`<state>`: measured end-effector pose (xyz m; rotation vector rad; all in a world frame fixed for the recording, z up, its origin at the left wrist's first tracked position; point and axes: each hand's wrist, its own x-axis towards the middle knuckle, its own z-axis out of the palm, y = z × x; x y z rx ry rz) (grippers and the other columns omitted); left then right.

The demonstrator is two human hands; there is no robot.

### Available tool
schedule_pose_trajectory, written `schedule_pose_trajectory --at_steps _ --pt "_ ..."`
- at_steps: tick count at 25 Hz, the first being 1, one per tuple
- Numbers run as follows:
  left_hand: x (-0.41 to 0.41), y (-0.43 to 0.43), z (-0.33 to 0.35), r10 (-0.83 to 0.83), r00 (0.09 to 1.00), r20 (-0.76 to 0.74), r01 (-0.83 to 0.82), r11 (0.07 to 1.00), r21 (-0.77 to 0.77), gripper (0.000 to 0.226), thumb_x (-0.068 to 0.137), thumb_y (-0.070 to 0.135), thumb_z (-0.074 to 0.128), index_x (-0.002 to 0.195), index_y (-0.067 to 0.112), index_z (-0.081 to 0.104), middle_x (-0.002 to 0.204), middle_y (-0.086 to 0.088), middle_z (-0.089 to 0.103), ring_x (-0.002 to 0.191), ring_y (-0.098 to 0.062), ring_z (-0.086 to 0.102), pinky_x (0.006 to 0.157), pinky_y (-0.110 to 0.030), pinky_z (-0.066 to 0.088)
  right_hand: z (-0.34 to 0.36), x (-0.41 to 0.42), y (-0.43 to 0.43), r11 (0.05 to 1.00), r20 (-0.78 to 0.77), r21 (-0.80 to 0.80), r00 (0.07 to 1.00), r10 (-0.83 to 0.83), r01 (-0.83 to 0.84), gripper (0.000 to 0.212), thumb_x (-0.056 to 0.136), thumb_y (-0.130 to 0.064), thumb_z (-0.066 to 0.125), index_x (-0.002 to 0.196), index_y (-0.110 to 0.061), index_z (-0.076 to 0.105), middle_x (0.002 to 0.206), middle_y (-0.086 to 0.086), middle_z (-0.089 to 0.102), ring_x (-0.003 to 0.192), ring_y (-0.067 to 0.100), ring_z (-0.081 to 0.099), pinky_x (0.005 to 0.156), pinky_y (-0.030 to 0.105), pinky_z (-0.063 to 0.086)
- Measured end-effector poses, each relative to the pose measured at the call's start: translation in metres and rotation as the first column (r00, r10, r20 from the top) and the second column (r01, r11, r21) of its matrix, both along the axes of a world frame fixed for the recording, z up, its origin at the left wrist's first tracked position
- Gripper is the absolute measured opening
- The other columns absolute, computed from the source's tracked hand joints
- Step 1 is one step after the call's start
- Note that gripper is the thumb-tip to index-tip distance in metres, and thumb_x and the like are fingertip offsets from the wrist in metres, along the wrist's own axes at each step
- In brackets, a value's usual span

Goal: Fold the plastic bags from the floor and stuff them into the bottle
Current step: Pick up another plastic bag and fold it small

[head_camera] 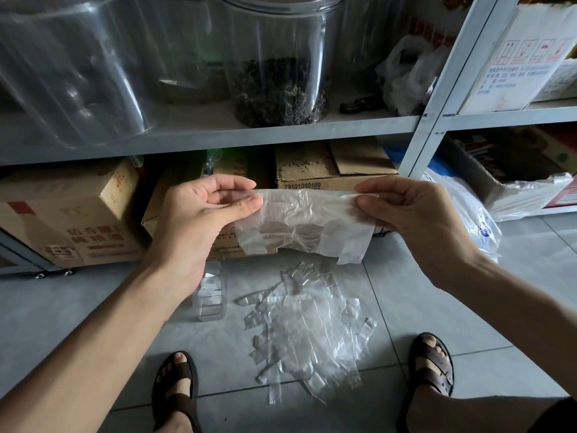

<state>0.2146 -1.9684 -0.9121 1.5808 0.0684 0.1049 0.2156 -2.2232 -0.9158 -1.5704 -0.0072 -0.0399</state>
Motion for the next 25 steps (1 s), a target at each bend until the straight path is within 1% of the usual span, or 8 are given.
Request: schedule_pose_trajectory --at_steps 4,7,11,14,18,19,22,25 --pt "0.0004 0.0009 -0.0019 0.023 1.000 0.014 -0.023 0.999 0.025 0.023 0.067 0.010 0.081 0.090 0.013 0.076 0.086 -0.006 0.077 0.087 -0.021 0.073 0.083 -0.031 0.058 0.0000 -0.0002 -0.0004 1.000 0.010 -0.007 1.000 -0.019 0.019 0.018 0.081 0.001 0.071 0.095 -0.009 0.073 0.082 0.010 0.076 0.077 0.019 0.074 0.073 0.024 0.059" --pt "0.0006 0.0009 -0.0031 0.048 0.998 0.048 -0.052 0.996 0.076 0.018 0.074 0.005 0.080 0.088 0.015 0.077 0.086 -0.004 0.078 0.085 -0.018 0.073 0.079 -0.025 0.058 0.0003 0.0003 -0.0009 1.000 0.021 -0.011 0.999 -0.026 0.027 0.017 0.080 0.000 0.071 0.093 -0.011 0.074 0.083 0.010 0.076 0.077 0.020 0.074 0.074 0.026 0.060" --pt "0.0018 0.0019 -0.0038 0.065 0.993 0.095 -0.075 0.992 0.104 0.016 0.076 0.007 0.079 0.090 0.016 0.077 0.087 -0.003 0.078 0.082 -0.013 0.073 0.075 -0.021 0.055 0.0000 0.0007 -0.0011 0.999 0.030 -0.011 0.999 -0.033 0.034 0.017 0.079 0.000 0.072 0.091 -0.011 0.074 0.080 0.009 0.076 0.076 0.020 0.074 0.075 0.026 0.060" --pt "0.0022 0.0024 -0.0047 0.062 0.990 0.128 -0.080 0.987 0.141 0.015 0.078 0.010 0.078 0.092 0.014 0.078 0.084 -0.002 0.077 0.077 -0.011 0.072 0.071 -0.019 0.054 -0.0009 0.0013 -0.0017 0.998 0.053 -0.038 0.998 -0.042 0.044 0.017 0.080 0.002 0.072 0.092 -0.010 0.074 0.079 0.007 0.076 0.075 0.018 0.075 0.072 0.022 0.058" --pt "0.0020 0.0022 -0.0044 0.050 0.988 0.145 -0.073 0.984 0.160 0.019 0.074 0.020 0.078 0.093 0.017 0.078 0.086 0.001 0.078 0.080 -0.011 0.073 0.074 -0.019 0.054 -0.0022 0.0016 -0.0021 0.996 0.073 -0.068 0.996 -0.055 0.060 0.016 0.081 0.003 0.073 0.090 -0.010 0.074 0.078 0.006 0.076 0.074 0.017 0.075 0.070 0.021 0.057" --pt "0.0019 0.0019 -0.0044 0.038 0.989 0.144 -0.061 0.985 0.161 0.021 0.073 0.020 0.079 0.093 0.017 0.078 0.087 0.001 0.078 0.082 -0.012 0.073 0.075 -0.019 0.055 -0.0022 0.0015 -0.0022 0.995 0.077 -0.075 0.995 -0.057 0.062 0.016 0.080 0.003 0.073 0.090 -0.010 0.074 0.078 0.006 0.076 0.073 0.018 0.075 0.070 0.021 0.057" --pt "0.0021 0.0015 -0.0056 0.025 0.987 0.159 -0.056 0.979 0.198 0.020 0.074 0.011 0.081 0.093 0.018 0.078 0.088 0.000 0.078 0.084 -0.015 0.074 0.077 -0.020 0.056 -0.0019 0.0017 -0.0029 0.993 0.085 -0.093 0.994 -0.063 0.070 0.014 0.080 0.001 0.074 0.088 -0.010 0.074 0.080 0.007 0.076 0.075 0.020 0.075 0.070 0.022 0.058" --pt "0.0028 0.0026 -0.0062 0.045 0.983 0.176 -0.081 0.975 0.205 0.017 0.077 0.008 0.081 0.088 0.021 0.078 0.086 0.000 0.077 0.083 -0.016 0.073 0.076 -0.020 0.055 -0.0028 0.0020 -0.0034 0.992 0.090 -0.101 0.993 -0.071 0.080 0.014 0.080 0.001 0.075 0.085 -0.013 0.075 0.081 0.010 0.076 0.078 0.024 0.076 0.074 0.028 0.060"
